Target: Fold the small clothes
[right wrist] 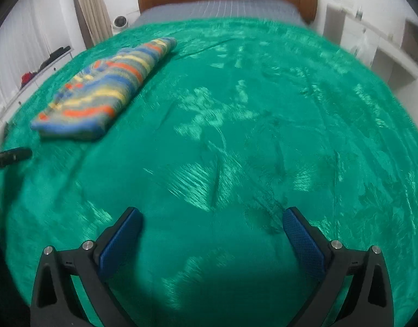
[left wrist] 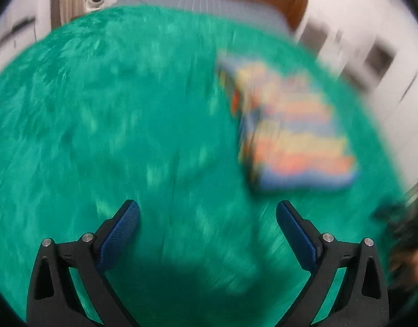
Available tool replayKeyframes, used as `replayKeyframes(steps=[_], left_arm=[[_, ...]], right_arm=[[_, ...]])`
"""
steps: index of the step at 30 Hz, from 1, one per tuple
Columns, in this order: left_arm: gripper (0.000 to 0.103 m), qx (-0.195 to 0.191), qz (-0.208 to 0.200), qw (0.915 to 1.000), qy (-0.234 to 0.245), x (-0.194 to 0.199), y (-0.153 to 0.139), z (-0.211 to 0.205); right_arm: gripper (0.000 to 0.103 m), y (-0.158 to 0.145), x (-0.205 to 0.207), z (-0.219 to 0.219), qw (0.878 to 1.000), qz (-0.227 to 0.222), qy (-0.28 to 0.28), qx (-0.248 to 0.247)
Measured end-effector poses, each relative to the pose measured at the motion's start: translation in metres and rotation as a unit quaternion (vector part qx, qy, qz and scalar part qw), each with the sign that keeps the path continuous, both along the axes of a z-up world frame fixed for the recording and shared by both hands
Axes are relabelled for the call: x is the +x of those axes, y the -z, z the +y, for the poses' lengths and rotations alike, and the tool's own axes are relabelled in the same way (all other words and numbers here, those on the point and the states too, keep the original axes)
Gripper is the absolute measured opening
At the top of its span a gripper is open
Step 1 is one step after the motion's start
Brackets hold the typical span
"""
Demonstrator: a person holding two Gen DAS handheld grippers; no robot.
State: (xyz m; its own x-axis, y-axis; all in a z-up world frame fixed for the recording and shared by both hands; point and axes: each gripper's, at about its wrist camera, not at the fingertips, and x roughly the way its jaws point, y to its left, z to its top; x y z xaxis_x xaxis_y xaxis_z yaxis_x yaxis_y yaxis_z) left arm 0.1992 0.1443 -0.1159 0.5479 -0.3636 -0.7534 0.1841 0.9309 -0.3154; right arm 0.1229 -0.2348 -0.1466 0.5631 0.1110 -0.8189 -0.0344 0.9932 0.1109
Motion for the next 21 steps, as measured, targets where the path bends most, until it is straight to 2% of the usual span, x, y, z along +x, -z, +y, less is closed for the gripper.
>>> replayKeyframes(steps=[3, 4, 5, 8, 9, 12, 13, 14, 16, 17, 19, 20, 21], left_arm=[[0.102, -0.074, -0.017, 0.9969, 0.021, 0.043, -0.025, -0.004], [0.102, -0.079, -0.009, 0.9963, 0.032, 0.056, -0.024, -0.011], [0.102, -0.079, 0.009, 0.9957, 0.047, 0.074, -0.019, -0.021], [0.101, -0.03, 0.065, 0.9962, 0.049, 0.123, 0.009, -0.048], [0.101, -0.026, 0.075, 0.9956, 0.05, 0.131, 0.015, -0.051], [0.1, -0.016, 0.092, 0.9942, 0.052, 0.15, 0.028, -0.061], [0.096, -0.011, 0.091, 0.9943, 0.054, 0.153, 0.03, -0.065], [0.089, -0.005, 0.089, 0.9944, 0.056, 0.156, 0.031, -0.068], [0.042, -0.003, 0.092, 0.9932, 0.072, 0.157, 0.034, -0.079], [0.038, -0.003, 0.092, 0.993, 0.074, 0.157, 0.036, -0.082], [0.019, 0.002, 0.077, 0.9946, 0.07, 0.152, 0.033, -0.087], [0.017, -0.001, 0.072, 0.9951, 0.068, 0.152, 0.03, -0.087], [0.015, -0.005, 0.066, 0.9957, 0.065, 0.152, 0.025, -0.085]], right_arm=[[0.102, -0.031, 0.032, 0.005, 0.997, -0.031, -0.025, 0.065], [0.102, -0.039, 0.049, 0.01, 0.995, -0.035, -0.036, 0.088], [0.102, -0.044, 0.067, 0.016, 0.992, -0.036, -0.049, 0.115], [0.097, -0.046, 0.124, 0.032, 0.981, -0.023, -0.068, 0.183], [0.097, -0.041, 0.144, 0.037, 0.977, -0.009, -0.068, 0.202], [0.084, -0.017, 0.194, 0.051, 0.969, 0.038, -0.062, 0.234], [0.074, -0.007, 0.206, 0.054, 0.966, 0.054, -0.058, 0.245], [0.057, 0.002, 0.215, 0.058, 0.963, 0.068, -0.054, 0.256], [0.039, 0.01, 0.226, 0.069, 0.965, 0.079, -0.049, 0.245], [0.033, 0.008, 0.227, 0.077, 0.971, 0.074, -0.055, 0.221], [0.027, -0.002, 0.221, 0.1, 0.986, 0.048, -0.081, 0.134], [0.025, -0.011, 0.212, 0.115, 0.992, 0.025, -0.101, 0.076], [0.025, -0.018, 0.205, 0.123, 0.993, 0.006, -0.113, 0.041]])
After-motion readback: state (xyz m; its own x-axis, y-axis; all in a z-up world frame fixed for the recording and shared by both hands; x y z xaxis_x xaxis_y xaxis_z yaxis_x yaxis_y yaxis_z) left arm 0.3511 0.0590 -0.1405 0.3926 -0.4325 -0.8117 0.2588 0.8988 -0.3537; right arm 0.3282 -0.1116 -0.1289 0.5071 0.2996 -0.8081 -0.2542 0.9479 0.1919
